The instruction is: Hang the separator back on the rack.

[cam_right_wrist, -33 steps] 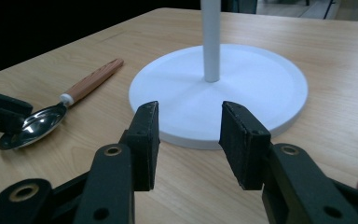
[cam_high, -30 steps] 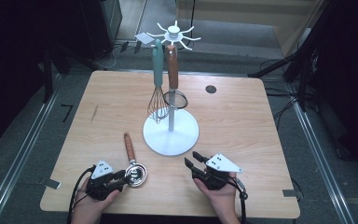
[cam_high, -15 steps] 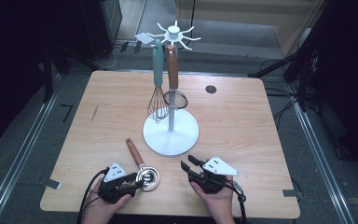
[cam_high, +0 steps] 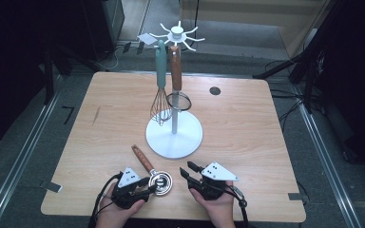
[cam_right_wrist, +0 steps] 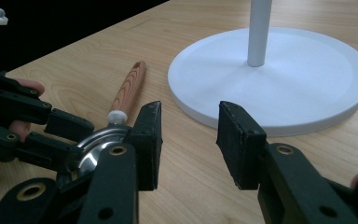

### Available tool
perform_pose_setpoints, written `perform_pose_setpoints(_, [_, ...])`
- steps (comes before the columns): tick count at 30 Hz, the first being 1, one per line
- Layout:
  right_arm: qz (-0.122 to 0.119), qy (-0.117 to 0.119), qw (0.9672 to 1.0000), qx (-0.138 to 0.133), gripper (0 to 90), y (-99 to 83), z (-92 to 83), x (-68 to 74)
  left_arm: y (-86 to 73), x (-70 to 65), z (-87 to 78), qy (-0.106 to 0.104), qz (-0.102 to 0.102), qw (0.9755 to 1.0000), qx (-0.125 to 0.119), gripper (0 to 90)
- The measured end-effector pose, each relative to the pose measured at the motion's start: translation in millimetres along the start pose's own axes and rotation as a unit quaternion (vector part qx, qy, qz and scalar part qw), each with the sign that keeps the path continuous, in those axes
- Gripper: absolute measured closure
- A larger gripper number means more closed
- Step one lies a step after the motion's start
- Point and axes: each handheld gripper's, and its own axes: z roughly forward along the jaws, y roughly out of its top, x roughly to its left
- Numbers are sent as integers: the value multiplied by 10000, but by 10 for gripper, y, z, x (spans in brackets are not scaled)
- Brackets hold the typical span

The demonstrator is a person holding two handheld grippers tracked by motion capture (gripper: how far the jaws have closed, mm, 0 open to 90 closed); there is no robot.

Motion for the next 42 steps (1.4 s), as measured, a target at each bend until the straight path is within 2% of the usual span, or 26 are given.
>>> perform_pose_setpoints(3, [66, 4, 10000, 36, 618, -7, -6, 33, 12, -7, -6, -124, 16, 9999, -29, 543])
perform_pose_setpoints(6, [35, 71, 9999, 61, 618, -22, 5, 71, 11, 43, -80, -198, 66, 9995, -221, 520])
perform_pose_setpoints(9, [12, 144, 9998, 112, 618, -35, 37, 100, 17, 147, -146, -237, -119, 9991, -334, 609])
perform_pose_setpoints(14, [-22, 128, 9996, 243, 619, -58, 85, 144, 41, 242, -116, -172, -393, 9987, -273, 775])
perform_pose_setpoints(16, [-19, 137, 9995, 268, 619, -63, 93, 161, 52, 243, -76, -129, -403, 9989, -198, 807])
perform_pose_setpoints(18, [-23, 146, 9995, 271, 619, -68, 98, 168, 64, 227, -43, -253, -420, 9987, -146, 819])
perform_pose_setpoints(21, [1, 159, 9995, 271, 619, -74, 103, 179, 73, 197, -10, -320, -384, 9987, -116, 780])
perform_pose_setpoints(24, [-10, 151, 9995, 292, 619, -80, 100, 172, 66, 191, 16, -466, -377, 9982, -47, 667])
perform_pose_setpoints(25, [6, 147, 9995, 285, 619, -77, 94, 167, 62, 182, 31, -483, -371, 9981, -16, 653])
perform_pose_setpoints(31, [21, 63, 9998, 188, 622, -55, 22, 152, 60, 117, 58, -422, -301, 9986, 51, 710])
perform_pose_setpoints(33, [156, 58, 9997, 170, 622, -78, -21, 154, 63, 101, 63, -402, -319, 9987, 59, 709])
perform_pose_setpoints(36, [134, -20, 9995, 296, 624, -123, -63, 168, 69, 63, 83, -395, -307, 9987, 41, 698])
perform_pose_setpoints(42, [129, -169, 9990, 382, 623, -144, -129, 183, 98, -30, 137, -342, -327, 9989, -7, 686])
